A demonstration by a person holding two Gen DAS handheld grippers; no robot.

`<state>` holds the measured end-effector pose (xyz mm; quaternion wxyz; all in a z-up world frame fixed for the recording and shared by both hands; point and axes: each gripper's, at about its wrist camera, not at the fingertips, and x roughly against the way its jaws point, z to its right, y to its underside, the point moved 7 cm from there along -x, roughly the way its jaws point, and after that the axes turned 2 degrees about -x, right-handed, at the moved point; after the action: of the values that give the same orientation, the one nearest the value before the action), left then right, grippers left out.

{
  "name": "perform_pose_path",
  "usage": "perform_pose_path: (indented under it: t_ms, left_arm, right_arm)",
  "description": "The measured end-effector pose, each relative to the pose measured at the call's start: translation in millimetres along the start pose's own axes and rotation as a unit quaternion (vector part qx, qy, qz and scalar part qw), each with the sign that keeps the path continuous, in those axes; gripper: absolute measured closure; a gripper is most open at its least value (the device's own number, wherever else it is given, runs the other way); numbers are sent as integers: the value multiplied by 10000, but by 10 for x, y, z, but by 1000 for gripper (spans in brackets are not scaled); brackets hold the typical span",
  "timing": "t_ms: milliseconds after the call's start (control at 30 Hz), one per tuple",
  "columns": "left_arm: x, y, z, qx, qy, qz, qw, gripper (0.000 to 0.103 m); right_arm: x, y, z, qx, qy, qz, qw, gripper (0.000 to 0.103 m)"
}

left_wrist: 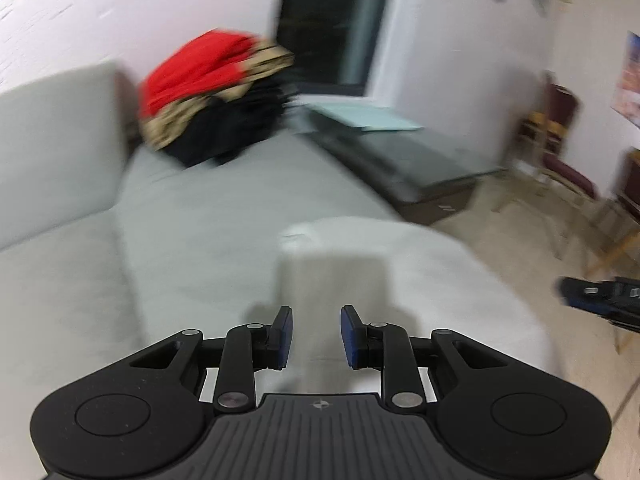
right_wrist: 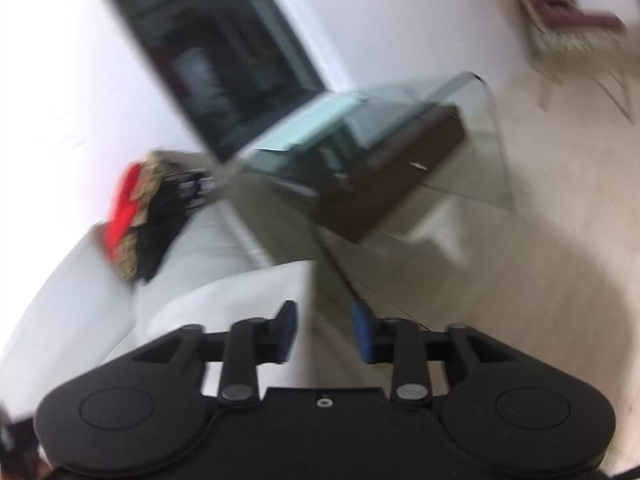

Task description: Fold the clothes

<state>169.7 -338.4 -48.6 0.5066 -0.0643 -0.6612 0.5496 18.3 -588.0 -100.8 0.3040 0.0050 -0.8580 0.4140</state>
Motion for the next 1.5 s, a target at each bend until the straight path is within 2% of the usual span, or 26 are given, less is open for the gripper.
perform_pose_path:
  t_ms: [100,167,200,233,267,333,400,433,533,633,667,733,833,900,1033,1067,1133,1200,1267,1333,1367,1433,1500]
  left_arm:
    - [-160,91,308,-443,-54,-241,9987,72]
    - [-383,215,315,-547,-382,-617,9959,69]
    - [-410,262,276,-501,-526,-720,9948,68]
    - [-390,300,221,-409,-653,-775,9940,68]
    - [-369,338,165,-317,-780,-830,9930,68]
    - [-298,418,62,-221,-1057,-957,9895,67]
    - [-151,488,-24,-292,-1258,-962,9870,72]
    - [-66,513,-39,-243,-1235,-893,9880,79]
    - [92,520,58,49,-670,-612,9959,78]
    - [45,531,331,-268,-283,-507,9980,75]
    - [-17,569,399,-412,-289,-592,9970,71]
    - [-163,673,493,-663,-391,-856,9934,69]
    - [-125,804,460,-722,-523,-1127,9896,69]
    - [-23,882,415,-712,-601,-1329,9867,69]
    - [237,972,355,-482,-863,-1695,9806,69]
    - [317,933,386,-431,-889,-1656,9812,68]
    - [477,854,446,-331,-941,-1576,9825,61]
    - [646,741,535,-377,-942,-1413,9848,56]
    - [829,623,617,-396,-988,-1225,9867,31]
    - [999,530,685,-360,-1001,-1058,9887,20]
    - [1081,493,718,-340,-974,-1003,9896,17]
    - [1236,423,780,-298,-900,-935,9911,15]
    - [1370,356,837,-252,-831,-919,9920,8]
  right_arm:
    - [80,196,-283,597,-374,-193,9973,74]
    - [-36,372,-402,1132,-372,-420,9920,73]
    - [-113,472,-437,1400,-322,-533,9882,74]
    - [-188,568,-414,1642,-100,-633,9843,76]
    - [-163,635,-384,1895,97,-608,9800,79]
    - [-30,723,-317,2249,421,-513,9721,79]
    - [158,736,-180,2024,544,-652,9756,79]
    - [252,742,-110,1896,599,-731,9773,79]
    - [427,726,-174,1810,370,-653,9806,79]
    - [401,735,-379,1837,58,-590,9812,78]
    - [334,751,-464,1895,16,-605,9800,78]
    - [180,826,-595,2082,35,-680,9757,78]
    - [-11,1051,-594,2351,384,-1035,9657,78]
    - [119,1150,-561,2445,357,-1069,9631,78]
    - [346,1265,-350,2097,579,-1789,9595,78]
    - [414,1223,-330,1930,600,-1839,9619,76]
    - [572,1096,-344,1575,540,-1850,9685,61]
    - [768,929,-441,1225,292,-1784,9759,35]
    - [967,745,-573,1035,24,-1670,9805,24]
    - [1152,573,-694,979,-77,-1590,9824,22]
    - [1227,504,-746,997,-61,-1567,9826,16]
    - [1329,379,-835,1027,-1,-1536,9828,12]
    - [1453,301,-895,994,60,-1539,9831,5]
